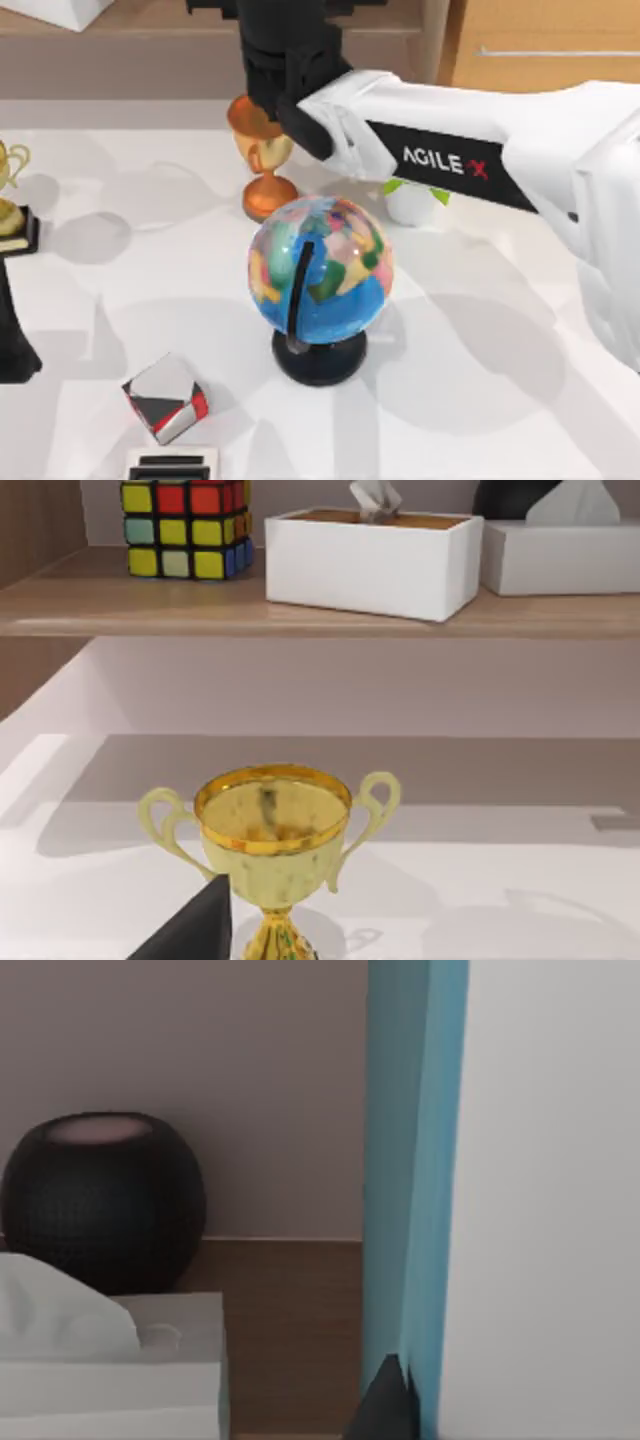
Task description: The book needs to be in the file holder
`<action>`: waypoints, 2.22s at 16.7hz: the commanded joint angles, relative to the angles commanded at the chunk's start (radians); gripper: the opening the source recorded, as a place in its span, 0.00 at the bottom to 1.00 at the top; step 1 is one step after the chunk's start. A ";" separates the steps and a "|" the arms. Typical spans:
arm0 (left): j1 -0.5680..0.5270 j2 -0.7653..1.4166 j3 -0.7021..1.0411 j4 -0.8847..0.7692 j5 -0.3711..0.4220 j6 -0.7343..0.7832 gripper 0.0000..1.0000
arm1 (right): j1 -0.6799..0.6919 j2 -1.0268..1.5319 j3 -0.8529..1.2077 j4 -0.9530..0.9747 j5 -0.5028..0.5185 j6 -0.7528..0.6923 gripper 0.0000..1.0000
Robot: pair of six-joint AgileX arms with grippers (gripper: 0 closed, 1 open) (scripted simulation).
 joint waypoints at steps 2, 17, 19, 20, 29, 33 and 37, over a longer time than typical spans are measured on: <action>0.000 0.000 0.000 0.000 0.000 0.000 1.00 | 0.000 0.000 0.000 0.000 0.000 0.000 0.10; 0.000 0.000 0.000 0.000 0.000 0.000 1.00 | 0.004 -0.017 0.030 -0.044 -0.001 0.002 0.00; 0.000 0.000 0.000 0.000 0.000 0.000 1.00 | 0.004 -0.018 0.032 -0.048 -0.001 0.002 0.00; 0.000 0.000 0.000 0.000 0.000 0.000 1.00 | 0.004 -0.018 0.032 -0.048 -0.001 0.002 0.00; 0.000 0.000 0.000 0.000 0.000 0.000 1.00 | -0.009 -0.160 -0.148 -0.043 -0.080 0.151 0.00; 0.000 0.000 0.000 0.000 0.000 0.000 1.00 | -0.011 -0.338 -0.362 -0.064 -0.201 0.317 0.00; 0.000 0.000 0.000 0.000 0.000 0.000 1.00 | -0.013 -0.561 -0.606 -0.100 -0.368 0.499 0.00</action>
